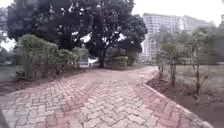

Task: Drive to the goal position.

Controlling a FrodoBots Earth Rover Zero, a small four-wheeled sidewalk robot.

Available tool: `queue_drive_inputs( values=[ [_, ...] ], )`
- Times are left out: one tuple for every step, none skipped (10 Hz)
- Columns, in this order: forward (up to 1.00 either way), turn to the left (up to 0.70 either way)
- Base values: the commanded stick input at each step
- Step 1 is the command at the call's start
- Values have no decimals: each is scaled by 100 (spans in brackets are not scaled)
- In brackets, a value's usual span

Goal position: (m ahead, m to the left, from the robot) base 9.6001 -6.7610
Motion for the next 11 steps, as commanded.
queue_drive_inputs(
  values=[
    [70, 0],
    [70, 0],
    [70, 0],
    [70, 0],
    [70, 0],
    [70, 0],
    [70, -1],
    [70, -2],
    [70, -2],
    [70, -3],
    [70, -2]
  ],
)
